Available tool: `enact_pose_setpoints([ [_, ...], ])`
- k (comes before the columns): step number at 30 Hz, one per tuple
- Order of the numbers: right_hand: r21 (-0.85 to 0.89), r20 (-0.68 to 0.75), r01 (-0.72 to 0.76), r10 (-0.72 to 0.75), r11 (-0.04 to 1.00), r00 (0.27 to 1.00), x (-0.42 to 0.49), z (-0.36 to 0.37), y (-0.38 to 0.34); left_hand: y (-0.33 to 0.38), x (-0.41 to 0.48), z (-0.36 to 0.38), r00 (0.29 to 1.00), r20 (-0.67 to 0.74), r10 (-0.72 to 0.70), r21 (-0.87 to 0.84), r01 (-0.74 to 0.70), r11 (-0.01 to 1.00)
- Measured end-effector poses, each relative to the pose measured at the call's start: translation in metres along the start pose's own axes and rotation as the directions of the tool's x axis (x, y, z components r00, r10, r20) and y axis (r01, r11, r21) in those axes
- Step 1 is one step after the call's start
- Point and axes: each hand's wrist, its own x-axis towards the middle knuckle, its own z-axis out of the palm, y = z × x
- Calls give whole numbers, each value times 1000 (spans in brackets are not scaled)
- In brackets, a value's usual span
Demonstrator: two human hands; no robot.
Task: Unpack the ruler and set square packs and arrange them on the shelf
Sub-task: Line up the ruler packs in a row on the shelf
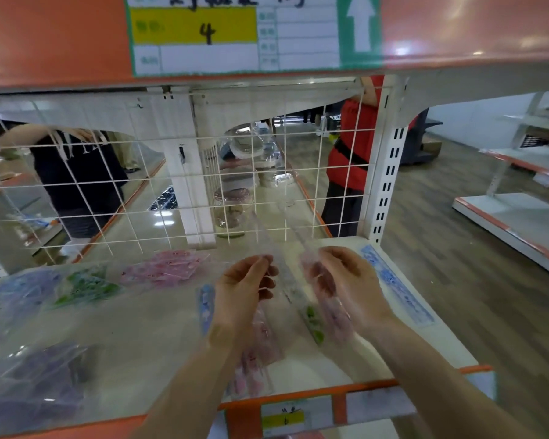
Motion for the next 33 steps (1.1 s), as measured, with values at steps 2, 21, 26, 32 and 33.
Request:
enact_pose_setpoints([
  [2, -82, -80, -10, 3, 997, 997, 5, -12, -5, 5, 2, 13, 1000, 25, -14, 43, 13, 999],
  [21, -516, -221, -203, 99, 832, 970, 45, -89, 1, 3, 4, 43, 992, 26, -126, 194, 118, 974],
  [26, -736, -157, -142, 38, 662, 987, 51, -82, 5, 7, 1, 44, 989, 48, -137, 233, 122, 965],
  [32, -916, -121, -117, 13, 384, 993, 48, -86, 9, 11, -1, 43, 986, 73, -147, 274, 122, 954],
  [33, -927, -121, -120, 19, 354, 992, 48, -86, 9, 12, -1, 43, 986, 78, -150, 279, 122, 952],
])
